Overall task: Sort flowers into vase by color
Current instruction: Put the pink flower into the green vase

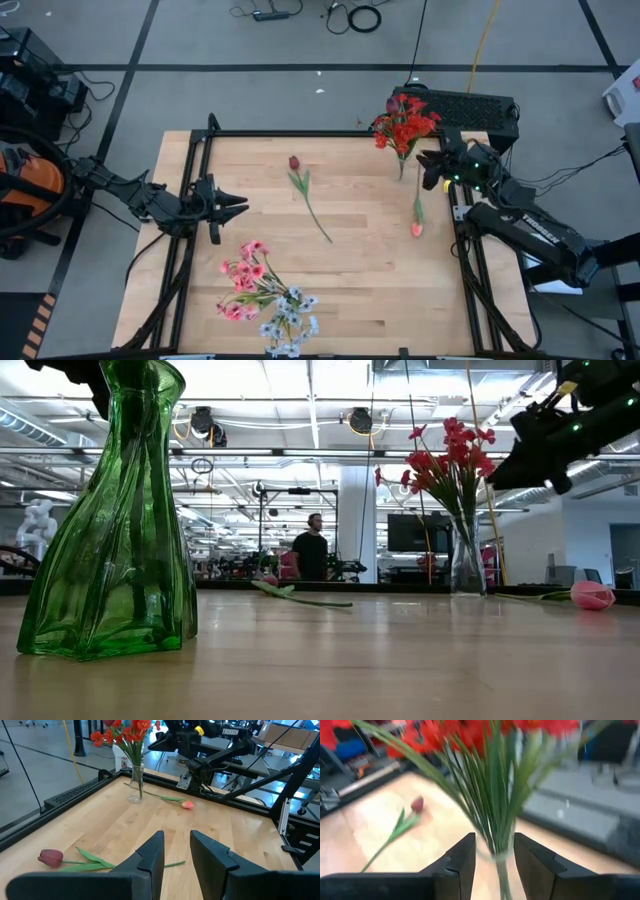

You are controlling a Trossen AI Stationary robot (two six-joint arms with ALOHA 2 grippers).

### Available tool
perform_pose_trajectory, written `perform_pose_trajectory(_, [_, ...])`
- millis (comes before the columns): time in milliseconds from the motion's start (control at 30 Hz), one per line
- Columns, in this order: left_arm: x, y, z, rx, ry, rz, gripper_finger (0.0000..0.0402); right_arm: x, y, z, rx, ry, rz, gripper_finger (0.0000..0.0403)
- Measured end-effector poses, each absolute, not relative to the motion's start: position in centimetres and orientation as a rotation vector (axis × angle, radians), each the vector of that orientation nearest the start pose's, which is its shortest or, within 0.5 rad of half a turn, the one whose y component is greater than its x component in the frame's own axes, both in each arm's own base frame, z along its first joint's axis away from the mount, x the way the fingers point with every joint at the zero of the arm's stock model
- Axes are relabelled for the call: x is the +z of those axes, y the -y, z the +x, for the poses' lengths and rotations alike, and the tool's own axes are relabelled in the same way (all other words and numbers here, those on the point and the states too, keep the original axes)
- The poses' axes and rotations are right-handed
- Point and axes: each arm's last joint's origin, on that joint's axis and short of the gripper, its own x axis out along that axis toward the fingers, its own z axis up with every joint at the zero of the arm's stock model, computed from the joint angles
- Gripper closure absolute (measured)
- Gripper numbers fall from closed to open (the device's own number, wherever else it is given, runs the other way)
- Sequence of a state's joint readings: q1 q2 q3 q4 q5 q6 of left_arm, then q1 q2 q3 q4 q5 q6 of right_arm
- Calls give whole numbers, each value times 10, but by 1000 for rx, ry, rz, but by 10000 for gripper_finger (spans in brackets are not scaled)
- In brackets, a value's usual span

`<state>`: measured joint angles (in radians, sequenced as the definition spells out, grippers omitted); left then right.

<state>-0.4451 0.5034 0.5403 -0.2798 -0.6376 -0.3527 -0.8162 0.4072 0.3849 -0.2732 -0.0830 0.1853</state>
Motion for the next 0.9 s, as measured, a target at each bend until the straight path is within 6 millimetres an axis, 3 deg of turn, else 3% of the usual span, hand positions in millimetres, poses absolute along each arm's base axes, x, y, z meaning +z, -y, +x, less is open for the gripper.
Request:
perform_pose_trajectory(167, [278,36,115,225,-172,-225,301,248,72,71,-786,-350,482,277])
perform_pose_trajectory(433, [278,36,116,221,-177,-180,301,236,63,63,-888,-408,890,289])
perform_pose_trajectory(733, [278,36,116,221,-177,-180,301,234,51,72,-764,-464,974,394])
perform_pose_trajectory(900, [278,36,115,221,-177,-179,301,232,45,83,-707,-517,1002,401])
